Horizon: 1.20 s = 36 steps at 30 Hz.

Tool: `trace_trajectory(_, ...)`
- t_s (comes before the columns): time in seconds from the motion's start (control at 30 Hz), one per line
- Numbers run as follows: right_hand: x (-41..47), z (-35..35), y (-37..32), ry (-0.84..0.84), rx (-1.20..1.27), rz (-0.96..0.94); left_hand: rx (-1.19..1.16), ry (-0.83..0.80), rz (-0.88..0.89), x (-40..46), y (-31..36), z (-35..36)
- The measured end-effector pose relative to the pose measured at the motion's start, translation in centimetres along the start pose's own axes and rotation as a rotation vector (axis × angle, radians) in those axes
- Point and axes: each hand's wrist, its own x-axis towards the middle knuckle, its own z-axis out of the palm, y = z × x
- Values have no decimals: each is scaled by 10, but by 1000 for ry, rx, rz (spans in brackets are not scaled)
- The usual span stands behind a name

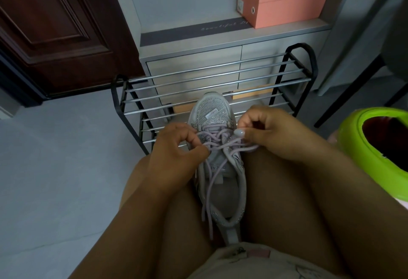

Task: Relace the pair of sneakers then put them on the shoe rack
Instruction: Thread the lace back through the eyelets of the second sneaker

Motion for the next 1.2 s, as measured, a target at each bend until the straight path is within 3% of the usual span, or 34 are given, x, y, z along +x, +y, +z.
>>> trace_trajectory(0.27,6,22,-11,-114,-228,-29,15,-4,16,0,0,2)
trace_trajectory(0.37,4,12,-7,-112,-34,17,13,1,-2,-1,0,0)
trace_trajectory(0.47,-1,-1,1,8,320,99,-7,8,-14,-1,1,-2)
trace_trajectory(0.53,-3,-4,3,66,383,106,-6,-1,-7,-1,0,-1)
trace_trajectory(0.83,6,21,-7,-82,-132,-34,-10,-8,9,-3,3,0)
trace_trajectory(1.2,0,10,3,21,90,76,-42,-18,58,-1,4,-1)
